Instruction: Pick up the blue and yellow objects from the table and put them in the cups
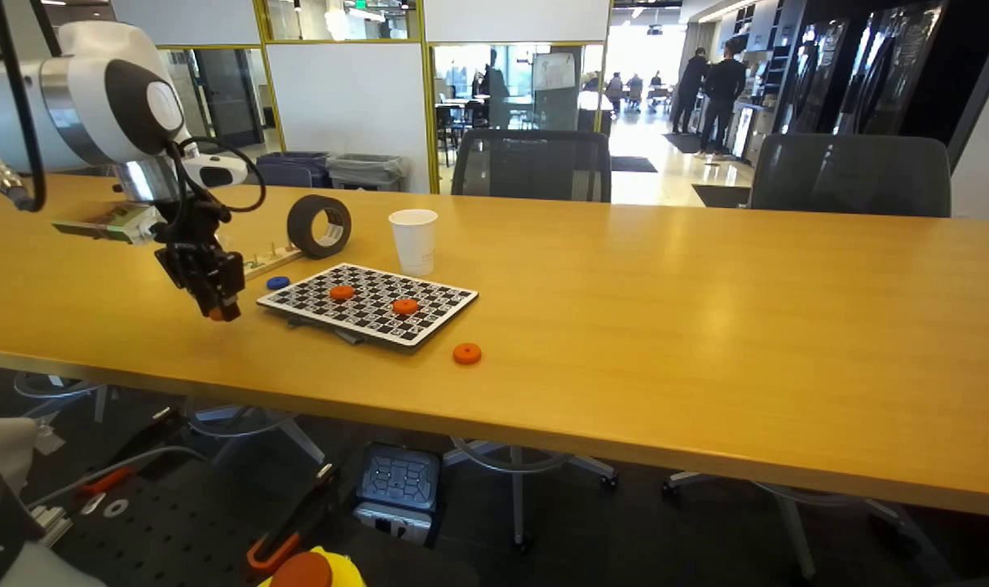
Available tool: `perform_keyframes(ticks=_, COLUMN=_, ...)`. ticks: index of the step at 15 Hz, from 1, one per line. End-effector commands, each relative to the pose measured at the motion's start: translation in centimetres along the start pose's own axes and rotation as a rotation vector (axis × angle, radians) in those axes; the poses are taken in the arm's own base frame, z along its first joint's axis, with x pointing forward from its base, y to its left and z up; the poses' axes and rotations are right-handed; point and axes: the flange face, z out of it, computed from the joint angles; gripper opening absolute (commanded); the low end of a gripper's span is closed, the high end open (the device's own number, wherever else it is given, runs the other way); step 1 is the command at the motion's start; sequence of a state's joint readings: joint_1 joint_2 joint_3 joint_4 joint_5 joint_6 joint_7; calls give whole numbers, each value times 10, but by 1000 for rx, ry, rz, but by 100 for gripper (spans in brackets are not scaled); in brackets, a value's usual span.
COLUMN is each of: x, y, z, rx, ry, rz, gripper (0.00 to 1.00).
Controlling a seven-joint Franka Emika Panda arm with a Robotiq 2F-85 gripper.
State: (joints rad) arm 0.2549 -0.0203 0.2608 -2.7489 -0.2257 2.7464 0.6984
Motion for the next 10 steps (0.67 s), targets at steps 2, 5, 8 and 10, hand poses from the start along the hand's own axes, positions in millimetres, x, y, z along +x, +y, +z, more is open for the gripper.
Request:
perform_keyframes(ticks=2, x=-5, y=-16, z=-48, rx=-47, ry=97, rz=2, gripper=17)
perform_keyframes(ticks=5, x=-9, y=-24, z=-71, rx=-59, ry=143, rz=-6, gripper=17)
perform_keyframes(ticks=8, x=-8, y=-33, z=-89, rx=-80, ry=175, rz=-21, gripper=17)
perform_keyframes(ticks=10, x=-6, y=-39, z=-99, rx=-79, ry=202, rz=-39, gripper=17)
